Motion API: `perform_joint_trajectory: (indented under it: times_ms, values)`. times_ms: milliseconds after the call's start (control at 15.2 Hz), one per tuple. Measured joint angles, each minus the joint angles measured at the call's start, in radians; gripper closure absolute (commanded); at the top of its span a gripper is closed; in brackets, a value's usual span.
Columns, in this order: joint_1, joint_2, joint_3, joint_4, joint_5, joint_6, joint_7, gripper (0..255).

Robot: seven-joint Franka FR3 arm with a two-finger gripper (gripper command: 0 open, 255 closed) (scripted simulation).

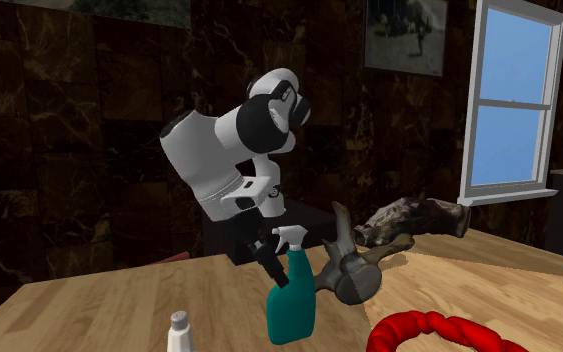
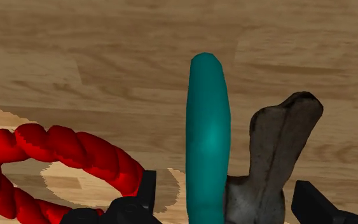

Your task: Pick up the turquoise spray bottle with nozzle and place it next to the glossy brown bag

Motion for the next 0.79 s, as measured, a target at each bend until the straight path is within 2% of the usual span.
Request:
perform_joint_trajectory:
  times_ms: [132,792]
  values:
    - [-0.008,0.023,0.011,0.027,0.007,0.000,-0.003,0]
    - [0.014,0.049,0.031,-0.003,0.030,0.052,-0.019,0]
